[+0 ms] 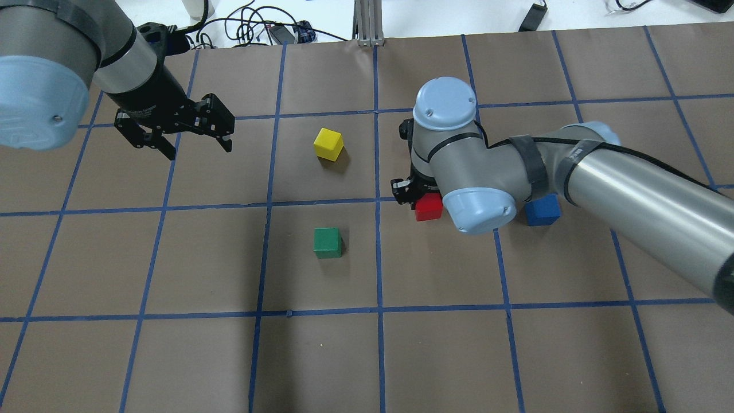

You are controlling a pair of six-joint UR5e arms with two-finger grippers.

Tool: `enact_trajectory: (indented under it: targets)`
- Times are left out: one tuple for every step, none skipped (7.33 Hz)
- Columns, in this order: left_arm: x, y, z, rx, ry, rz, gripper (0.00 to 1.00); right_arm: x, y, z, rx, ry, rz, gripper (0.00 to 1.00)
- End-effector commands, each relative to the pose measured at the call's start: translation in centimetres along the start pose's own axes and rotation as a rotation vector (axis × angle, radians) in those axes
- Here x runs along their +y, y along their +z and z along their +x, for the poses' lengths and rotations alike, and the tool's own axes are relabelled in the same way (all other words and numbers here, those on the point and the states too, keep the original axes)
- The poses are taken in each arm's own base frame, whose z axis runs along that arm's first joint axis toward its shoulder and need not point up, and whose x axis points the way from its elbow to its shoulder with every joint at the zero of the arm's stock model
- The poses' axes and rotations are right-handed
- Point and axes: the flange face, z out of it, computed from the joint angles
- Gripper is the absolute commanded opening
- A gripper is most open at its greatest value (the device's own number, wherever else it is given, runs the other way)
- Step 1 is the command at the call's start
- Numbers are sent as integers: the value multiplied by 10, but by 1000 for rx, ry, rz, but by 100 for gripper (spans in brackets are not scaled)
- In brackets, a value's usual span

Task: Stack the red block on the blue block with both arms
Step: 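Carry the red cube with the right gripper over the blue cube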

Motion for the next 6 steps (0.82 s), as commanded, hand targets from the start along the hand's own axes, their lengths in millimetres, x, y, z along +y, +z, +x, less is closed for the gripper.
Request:
enact_trajectory:
  targets:
    - [0,-1,1,-2,2,3,100,2,-29,92,2,58,15,0]
    - [0,0,0,-3,1,1,100,6,-29,124,1,44,-11,0]
    - [0,0,0,-5,4,1,100,4,-29,149,10,12,-18,0]
    - [0,0,0,-5,5,1,100,9,-22,163,11,1,-43,0]
    - [0,1,1,-3,6,0,100,15,-11,174,9,-10,-62,0]
    - [0,1,1,-3,6,0,100,15,-8,188,-2,-34,-61,0]
